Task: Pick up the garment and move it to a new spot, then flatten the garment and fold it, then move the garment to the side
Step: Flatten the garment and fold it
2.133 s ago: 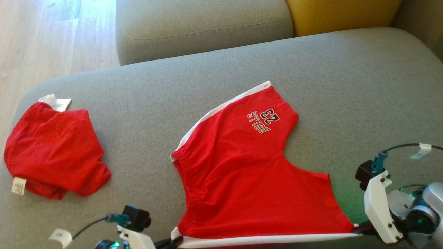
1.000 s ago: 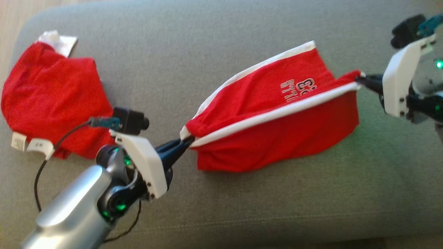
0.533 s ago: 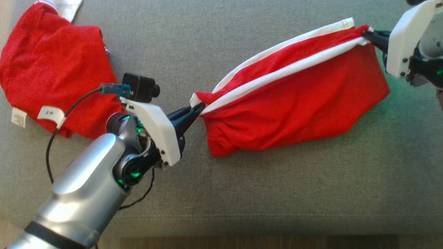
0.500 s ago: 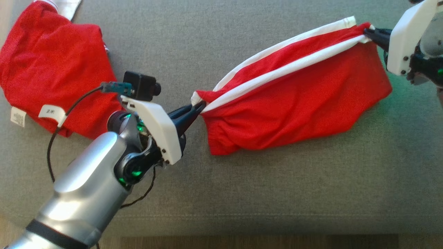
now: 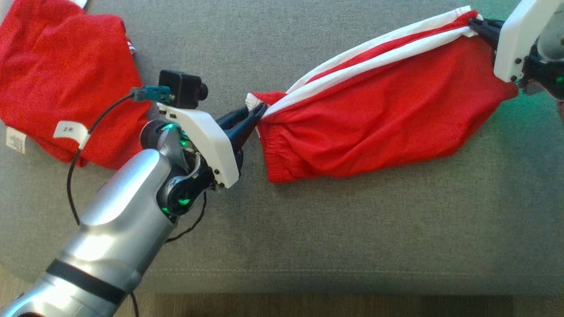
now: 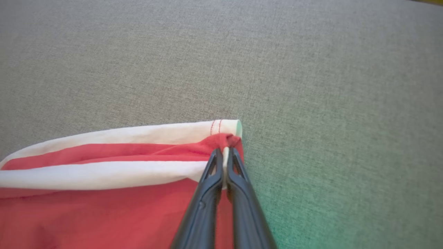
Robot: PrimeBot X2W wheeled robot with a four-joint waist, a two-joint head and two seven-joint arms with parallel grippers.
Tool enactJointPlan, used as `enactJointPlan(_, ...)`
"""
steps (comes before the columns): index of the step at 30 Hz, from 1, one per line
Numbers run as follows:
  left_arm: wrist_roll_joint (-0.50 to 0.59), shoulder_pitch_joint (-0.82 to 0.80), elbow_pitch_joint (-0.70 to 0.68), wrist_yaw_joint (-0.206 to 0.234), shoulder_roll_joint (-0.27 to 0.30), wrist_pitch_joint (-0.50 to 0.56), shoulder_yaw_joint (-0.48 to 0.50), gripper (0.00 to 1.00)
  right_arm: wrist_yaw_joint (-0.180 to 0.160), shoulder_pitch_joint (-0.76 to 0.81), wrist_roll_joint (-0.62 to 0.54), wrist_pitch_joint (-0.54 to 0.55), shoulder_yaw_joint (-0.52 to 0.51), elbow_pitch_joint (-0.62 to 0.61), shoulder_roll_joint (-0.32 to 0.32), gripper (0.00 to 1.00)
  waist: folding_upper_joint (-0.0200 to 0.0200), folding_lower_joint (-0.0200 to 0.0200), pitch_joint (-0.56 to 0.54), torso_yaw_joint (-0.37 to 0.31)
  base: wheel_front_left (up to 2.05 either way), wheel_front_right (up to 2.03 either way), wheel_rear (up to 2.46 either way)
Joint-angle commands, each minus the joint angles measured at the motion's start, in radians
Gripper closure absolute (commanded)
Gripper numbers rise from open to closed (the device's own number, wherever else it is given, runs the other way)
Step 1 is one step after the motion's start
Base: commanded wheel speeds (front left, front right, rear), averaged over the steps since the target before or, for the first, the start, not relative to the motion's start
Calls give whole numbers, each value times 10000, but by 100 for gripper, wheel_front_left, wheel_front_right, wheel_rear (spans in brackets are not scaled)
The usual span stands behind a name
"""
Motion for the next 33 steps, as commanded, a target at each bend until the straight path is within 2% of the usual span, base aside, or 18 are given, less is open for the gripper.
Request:
enactJointPlan(1,157,-445,-130,-6,232,-166,400,53,-6,-333,102,-156,49,-171,-1,100,0,0,35,11,0,0,0)
enactJointPlan(2,201,-473,-77,0,215,-251,405,1,-6,-370,138,-248,70,-100,-4,82,0,0,56,17,0,0,0)
enactJointPlan(3,240,-497,-21,11,195,-323,406,0,-6,-406,176,-371,80,-36,-1,45,0,0,75,22,0,0,0)
enactJointPlan(4,267,-518,46,52,172,-386,421,0,-6,-448,201,-527,61,55,0,0,0,0,96,27,0,0,0)
enactJointPlan(18,813,-789,1039,986,1,-1839,873,0,-6,-857,20,-3336,-157,1600,464,0,0,0,90,-121,0,0,0)
enactJointPlan(21,978,-634,1215,1173,65,-2300,921,0,-6,-782,-33,-4477,-282,1868,451,0,0,0,-290,-274,0,0,0)
enactJointPlan(26,1313,-316,1110,1535,245,-3384,1110,0,-6,-535,-231,-6048,-355,1947,420,0,0,0,-1000,-524,0,0,0)
enactJointPlan(30,1726,81,736,2024,405,-4189,1406,0,-6,-99,-492,-7101,-337,1620,501,0,0,0,-1665,-756,0,0,0)
enactJointPlan(33,2198,518,147,2466,486,-4398,1836,0,-6,377,-791,-7436,-642,1031,567,0,0,0,-2088,-940,0,0,0)
